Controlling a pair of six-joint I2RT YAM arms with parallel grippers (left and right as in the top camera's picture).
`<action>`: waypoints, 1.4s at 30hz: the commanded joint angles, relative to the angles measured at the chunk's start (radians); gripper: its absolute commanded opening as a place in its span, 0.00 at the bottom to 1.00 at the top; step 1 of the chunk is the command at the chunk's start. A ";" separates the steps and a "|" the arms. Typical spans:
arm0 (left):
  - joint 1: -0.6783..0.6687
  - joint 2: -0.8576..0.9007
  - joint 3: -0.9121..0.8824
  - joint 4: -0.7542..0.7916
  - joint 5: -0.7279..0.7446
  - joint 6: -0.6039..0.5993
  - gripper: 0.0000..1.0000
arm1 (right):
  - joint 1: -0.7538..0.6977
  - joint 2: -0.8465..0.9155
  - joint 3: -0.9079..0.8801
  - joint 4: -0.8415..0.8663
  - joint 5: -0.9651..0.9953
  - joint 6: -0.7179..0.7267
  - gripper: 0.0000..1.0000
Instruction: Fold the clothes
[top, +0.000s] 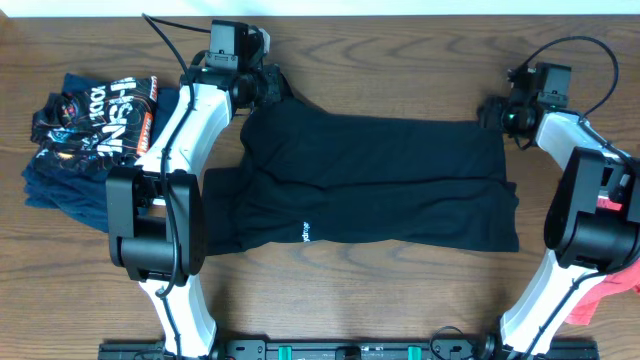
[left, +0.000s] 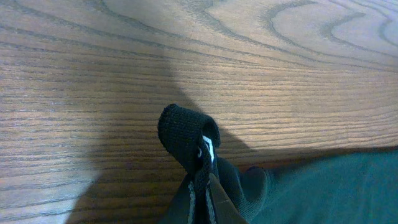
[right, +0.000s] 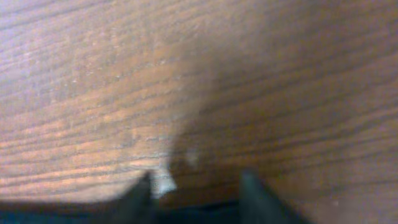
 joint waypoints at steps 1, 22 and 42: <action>-0.002 0.003 0.011 -0.005 -0.001 0.002 0.06 | 0.012 0.021 0.006 -0.013 -0.006 -0.004 0.17; -0.002 0.003 0.011 -0.039 -0.001 0.002 0.06 | -0.008 -0.019 0.005 -0.122 0.009 -0.002 0.43; -0.002 -0.071 0.012 -0.132 -0.001 0.002 0.06 | -0.030 -0.067 0.047 -0.222 0.100 0.027 0.01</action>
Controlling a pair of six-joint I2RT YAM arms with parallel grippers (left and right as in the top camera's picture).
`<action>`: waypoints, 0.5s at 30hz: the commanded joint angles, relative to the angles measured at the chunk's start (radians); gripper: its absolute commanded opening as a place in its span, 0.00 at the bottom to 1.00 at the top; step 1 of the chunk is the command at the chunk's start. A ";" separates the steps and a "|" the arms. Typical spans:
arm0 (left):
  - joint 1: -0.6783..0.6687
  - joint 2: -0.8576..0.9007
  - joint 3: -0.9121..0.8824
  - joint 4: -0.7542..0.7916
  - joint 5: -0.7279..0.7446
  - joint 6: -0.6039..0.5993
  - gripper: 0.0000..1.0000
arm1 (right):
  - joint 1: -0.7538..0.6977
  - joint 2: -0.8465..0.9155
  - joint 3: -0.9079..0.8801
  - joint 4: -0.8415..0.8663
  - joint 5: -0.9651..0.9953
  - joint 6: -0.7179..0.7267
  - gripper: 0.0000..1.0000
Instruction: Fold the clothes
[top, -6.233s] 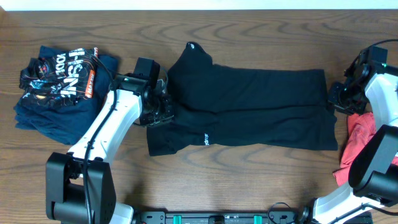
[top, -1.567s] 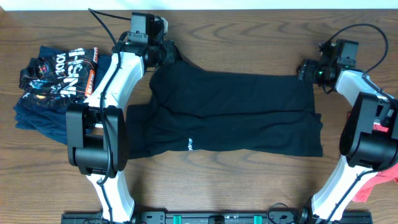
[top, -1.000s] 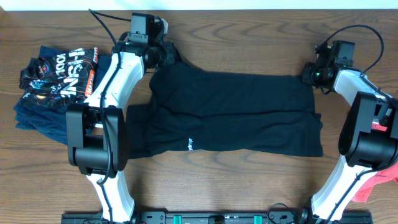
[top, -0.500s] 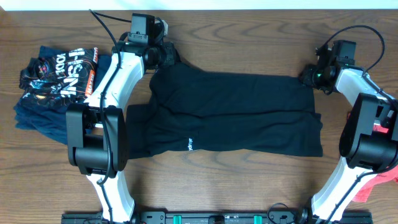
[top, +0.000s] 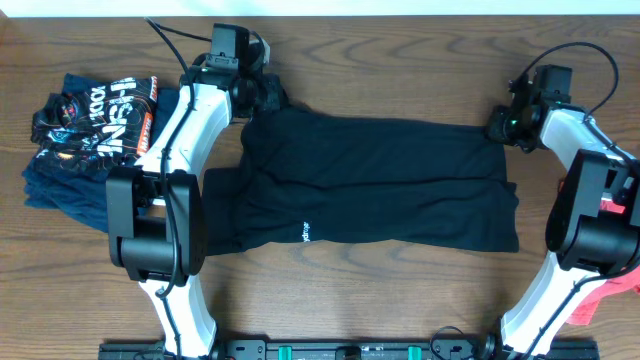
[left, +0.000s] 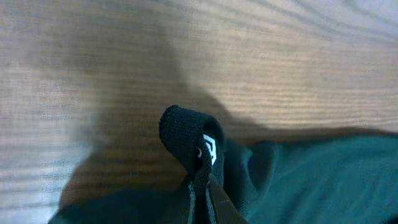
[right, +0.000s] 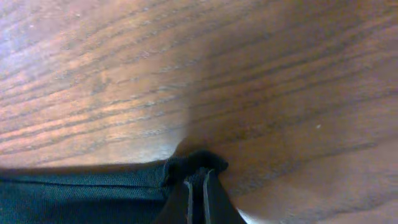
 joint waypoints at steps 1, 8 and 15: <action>-0.002 -0.085 0.012 -0.038 -0.001 0.002 0.06 | -0.023 -0.068 0.023 -0.032 0.060 0.017 0.01; -0.002 -0.211 0.012 -0.292 -0.001 0.002 0.06 | -0.024 -0.214 0.025 -0.206 0.118 0.015 0.01; -0.002 -0.254 0.011 -0.583 -0.002 0.003 0.06 | -0.023 -0.271 0.025 -0.483 0.204 0.016 0.01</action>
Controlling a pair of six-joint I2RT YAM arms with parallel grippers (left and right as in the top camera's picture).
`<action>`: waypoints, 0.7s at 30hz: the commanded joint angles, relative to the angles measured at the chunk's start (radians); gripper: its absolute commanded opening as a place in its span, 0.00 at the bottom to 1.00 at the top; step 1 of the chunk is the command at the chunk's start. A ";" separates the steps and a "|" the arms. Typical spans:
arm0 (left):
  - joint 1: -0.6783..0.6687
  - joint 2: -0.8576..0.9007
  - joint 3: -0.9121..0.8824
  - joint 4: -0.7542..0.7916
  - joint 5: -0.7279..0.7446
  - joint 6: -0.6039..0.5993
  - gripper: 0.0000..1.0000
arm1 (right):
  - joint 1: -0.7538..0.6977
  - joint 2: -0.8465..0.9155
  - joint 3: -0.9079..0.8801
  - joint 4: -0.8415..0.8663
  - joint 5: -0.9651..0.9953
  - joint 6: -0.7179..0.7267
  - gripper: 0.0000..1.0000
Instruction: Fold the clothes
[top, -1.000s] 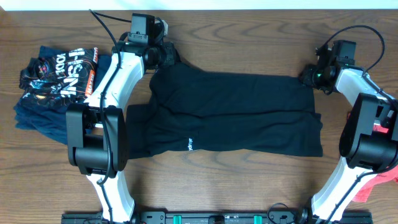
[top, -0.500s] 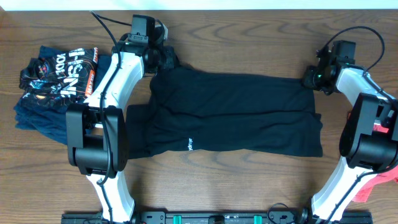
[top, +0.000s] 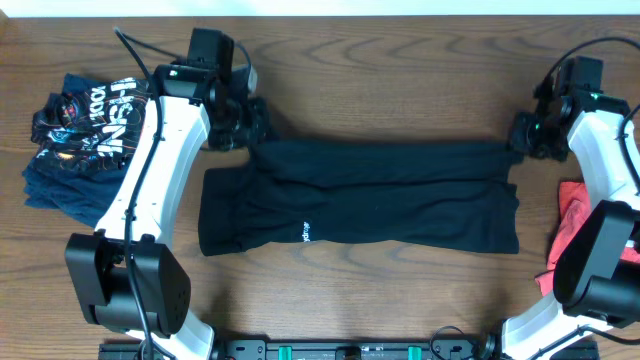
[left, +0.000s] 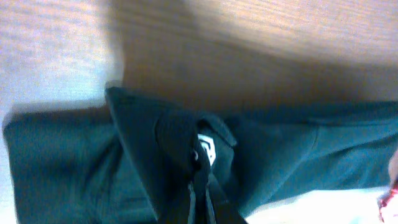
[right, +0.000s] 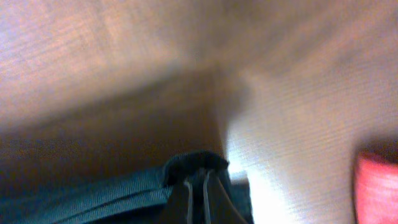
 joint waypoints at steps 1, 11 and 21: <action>-0.002 -0.001 0.006 -0.091 -0.006 0.005 0.06 | -0.008 -0.012 0.006 -0.087 0.103 0.005 0.01; -0.002 -0.001 -0.038 -0.291 -0.012 0.014 0.06 | -0.008 -0.013 0.006 -0.280 0.182 0.005 0.01; -0.004 -0.001 -0.061 -0.379 -0.010 0.013 0.06 | -0.008 -0.013 0.006 -0.287 0.181 0.005 0.02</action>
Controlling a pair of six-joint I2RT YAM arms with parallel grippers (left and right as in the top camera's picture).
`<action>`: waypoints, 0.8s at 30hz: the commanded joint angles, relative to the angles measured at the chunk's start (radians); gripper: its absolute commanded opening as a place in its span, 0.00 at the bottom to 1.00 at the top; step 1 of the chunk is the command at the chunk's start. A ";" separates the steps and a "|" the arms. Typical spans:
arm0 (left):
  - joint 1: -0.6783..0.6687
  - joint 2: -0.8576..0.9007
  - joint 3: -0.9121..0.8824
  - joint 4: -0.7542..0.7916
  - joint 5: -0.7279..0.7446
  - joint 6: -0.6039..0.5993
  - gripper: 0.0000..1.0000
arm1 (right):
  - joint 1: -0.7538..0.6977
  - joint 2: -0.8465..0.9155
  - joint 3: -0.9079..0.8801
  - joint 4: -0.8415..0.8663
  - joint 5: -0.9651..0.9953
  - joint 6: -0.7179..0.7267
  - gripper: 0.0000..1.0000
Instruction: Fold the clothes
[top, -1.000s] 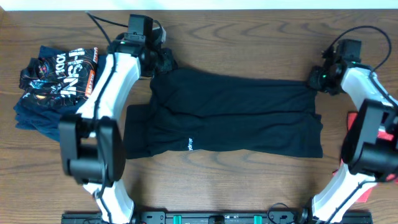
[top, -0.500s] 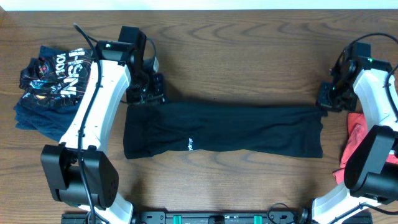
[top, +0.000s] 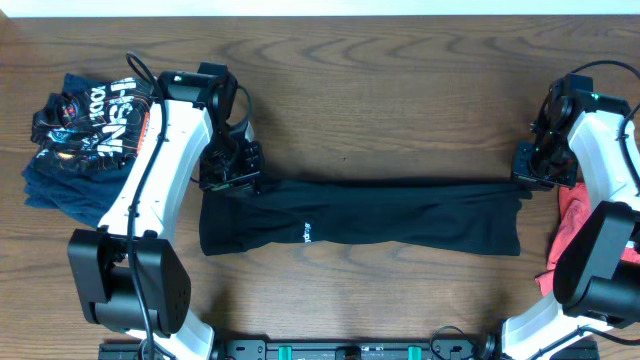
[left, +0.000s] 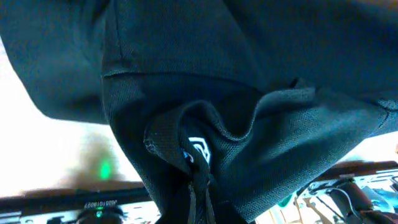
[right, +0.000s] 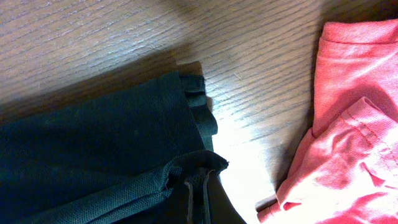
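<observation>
A black garment (top: 370, 215) lies as a long narrow band across the table's middle, its far half lifted over the near half. My left gripper (top: 232, 170) is shut on its upper left corner; the left wrist view shows bunched black mesh (left: 186, 124) pinched at the left gripper (left: 199, 186). At the other end my right gripper (top: 528, 172) is shut on the upper right corner. In the right wrist view the right gripper (right: 200, 186) pinches the black hem (right: 193, 165) above the lower layer (right: 93, 137).
A pile of dark printed clothes (top: 85, 125) sits at the far left. A pink garment (top: 575, 215) lies at the right edge, beside the black cloth, also in the right wrist view as pink fabric (right: 348, 106). Bare wood table (top: 400, 80) behind the band.
Both grippers, still holding the garment's far corners, have moved nearer to the front. The black band is narrower, its far edge now close over the near edge.
At first the garment lay spread wide, left gripper shut on its far left corner, right gripper open at the far right corner. The right then shut on that corner. Both corners stood ever nearer the front, folding the far half forward.
</observation>
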 joint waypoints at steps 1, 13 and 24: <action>-0.006 -0.002 -0.005 -0.022 -0.009 0.013 0.06 | -0.008 -0.010 0.007 -0.002 0.036 0.005 0.02; -0.017 -0.002 -0.005 0.014 -0.010 0.013 0.61 | -0.008 -0.010 0.007 -0.072 0.039 0.004 0.22; -0.018 0.001 -0.005 0.077 -0.021 0.013 0.61 | -0.014 -0.010 0.006 -0.140 0.118 0.006 0.39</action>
